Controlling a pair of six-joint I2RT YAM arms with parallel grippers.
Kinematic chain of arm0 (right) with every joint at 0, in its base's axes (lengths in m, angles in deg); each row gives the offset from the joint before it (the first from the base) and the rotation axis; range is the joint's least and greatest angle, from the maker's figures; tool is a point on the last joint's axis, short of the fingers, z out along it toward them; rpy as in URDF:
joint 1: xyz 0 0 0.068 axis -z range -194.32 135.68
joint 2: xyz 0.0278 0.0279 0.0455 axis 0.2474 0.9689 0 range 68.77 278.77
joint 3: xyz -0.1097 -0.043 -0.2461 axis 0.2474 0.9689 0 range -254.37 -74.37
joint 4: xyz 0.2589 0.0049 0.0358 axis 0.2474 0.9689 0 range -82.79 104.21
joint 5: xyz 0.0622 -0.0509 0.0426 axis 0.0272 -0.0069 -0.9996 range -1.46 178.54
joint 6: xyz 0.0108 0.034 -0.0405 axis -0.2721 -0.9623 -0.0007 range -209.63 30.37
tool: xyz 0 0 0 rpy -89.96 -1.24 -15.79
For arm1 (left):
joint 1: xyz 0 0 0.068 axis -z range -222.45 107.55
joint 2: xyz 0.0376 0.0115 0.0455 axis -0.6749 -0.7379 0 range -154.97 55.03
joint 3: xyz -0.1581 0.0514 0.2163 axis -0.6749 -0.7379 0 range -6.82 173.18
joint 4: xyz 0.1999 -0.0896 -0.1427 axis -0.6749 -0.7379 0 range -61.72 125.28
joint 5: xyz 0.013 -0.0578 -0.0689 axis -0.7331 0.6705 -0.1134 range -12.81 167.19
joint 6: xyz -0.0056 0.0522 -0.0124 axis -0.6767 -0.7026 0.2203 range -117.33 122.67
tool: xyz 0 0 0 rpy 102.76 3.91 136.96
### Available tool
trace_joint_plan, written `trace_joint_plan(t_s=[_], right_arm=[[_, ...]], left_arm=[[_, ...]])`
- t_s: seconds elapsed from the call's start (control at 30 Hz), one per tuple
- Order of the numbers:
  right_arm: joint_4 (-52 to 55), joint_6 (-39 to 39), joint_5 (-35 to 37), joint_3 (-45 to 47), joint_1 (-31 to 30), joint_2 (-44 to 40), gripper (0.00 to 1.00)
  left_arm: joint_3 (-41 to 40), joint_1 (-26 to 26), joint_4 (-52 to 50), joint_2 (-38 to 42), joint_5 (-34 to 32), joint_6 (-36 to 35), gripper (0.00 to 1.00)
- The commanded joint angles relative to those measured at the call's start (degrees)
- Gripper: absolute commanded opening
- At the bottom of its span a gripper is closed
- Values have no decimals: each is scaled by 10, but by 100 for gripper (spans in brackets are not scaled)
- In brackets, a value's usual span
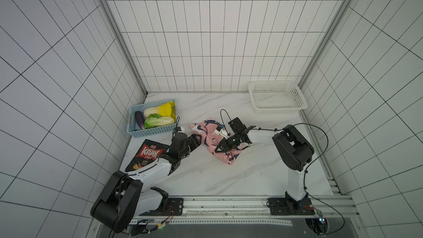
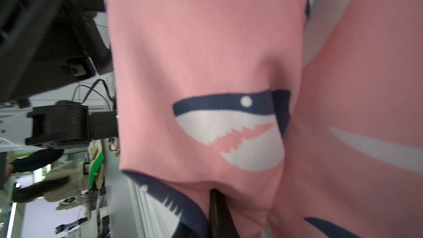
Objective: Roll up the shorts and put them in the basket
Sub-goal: Roll the shorts at the center of the board.
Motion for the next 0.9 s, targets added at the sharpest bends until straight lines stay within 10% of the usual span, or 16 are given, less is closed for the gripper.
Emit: trace_joint_plan(t_s=[0.0, 0.63, 0.87], right_arm=[[-83, -82, -67, 33, 16, 25, 9], [-110, -95, -98, 46, 29, 52, 9], [-107, -94, -100, 48, 30, 52, 9]], left_arm=[[-15, -1, 153, -43, 22, 12, 74], [89, -12, 409, -356, 71, 37, 73], [115, -29, 449, -428, 104, 99, 21]])
